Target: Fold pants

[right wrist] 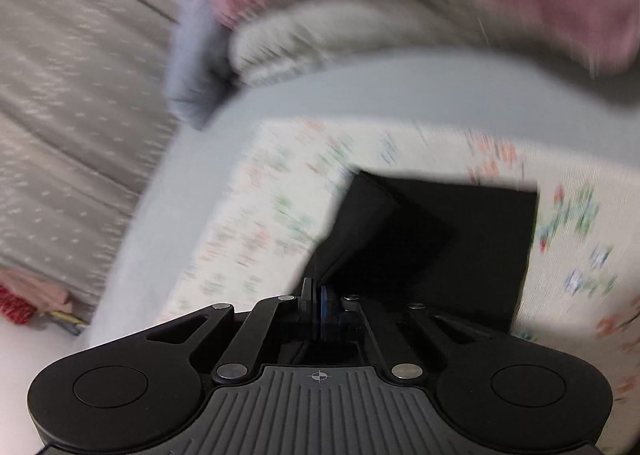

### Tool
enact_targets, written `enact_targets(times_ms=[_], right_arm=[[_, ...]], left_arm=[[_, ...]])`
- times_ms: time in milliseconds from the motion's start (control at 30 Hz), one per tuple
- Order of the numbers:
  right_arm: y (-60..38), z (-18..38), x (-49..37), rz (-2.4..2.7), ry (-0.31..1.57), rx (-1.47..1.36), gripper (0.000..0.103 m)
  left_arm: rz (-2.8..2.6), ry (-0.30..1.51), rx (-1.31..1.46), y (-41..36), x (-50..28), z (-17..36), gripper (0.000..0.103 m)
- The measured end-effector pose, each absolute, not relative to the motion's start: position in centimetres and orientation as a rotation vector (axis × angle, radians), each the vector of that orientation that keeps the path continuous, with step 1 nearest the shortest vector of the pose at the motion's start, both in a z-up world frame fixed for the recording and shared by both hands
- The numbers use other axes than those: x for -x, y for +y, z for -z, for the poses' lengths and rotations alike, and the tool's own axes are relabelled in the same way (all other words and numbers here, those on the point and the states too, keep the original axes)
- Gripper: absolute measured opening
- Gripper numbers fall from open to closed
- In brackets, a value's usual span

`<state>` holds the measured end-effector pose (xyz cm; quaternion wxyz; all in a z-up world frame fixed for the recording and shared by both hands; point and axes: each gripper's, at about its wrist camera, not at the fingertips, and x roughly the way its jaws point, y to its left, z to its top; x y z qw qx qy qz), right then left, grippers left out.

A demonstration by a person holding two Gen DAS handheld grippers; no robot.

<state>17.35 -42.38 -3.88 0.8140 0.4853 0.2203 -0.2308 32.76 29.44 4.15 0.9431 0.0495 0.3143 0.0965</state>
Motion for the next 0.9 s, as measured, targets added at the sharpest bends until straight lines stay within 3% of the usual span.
enact_targets(times_ms=[233,367,667,767,800,833,900], right_arm=[[-43.3,-3.8,-8.4,0.386,0.388,-0.951,0.001],[-43.3,-5.4,-0.3,0.347,0.383,-0.909,0.001],[-44.7,4.1,8.6,0.431,0.684,-0.918,0.001],[-44.1,4.7,9.7,0.428,0.687,-0.911,0.001],[-43.9,4.6,10.0,0.424,0.681,-0.913,0.001],[-43.7,4.4,10.1,0.421,0.677,-0.907,0.001],[-43.6,4.0,10.5,0.422,0.673,-0.880,0.001]], left_arm=[[-0.145,0.450,-0.058,31.0,-21.3,-10.0,0.019],[-0.106,0.401,-0.105,31.9,-13.8,-9.6,0.021],[-0.013,0.552,-0.301,32.7,-8.7,-2.4,0.028],[-0.013,0.614,-0.272,33.9,-7.6,-2.0,0.049],[-0.020,0.623,-0.246,34.4,-7.3,-2.2,0.064],[-0.024,0.619,-0.213,34.8,-6.2,-2.5,0.070],[-0.013,0.605,-0.107,36.2,-4.7,-3.3,0.071]])
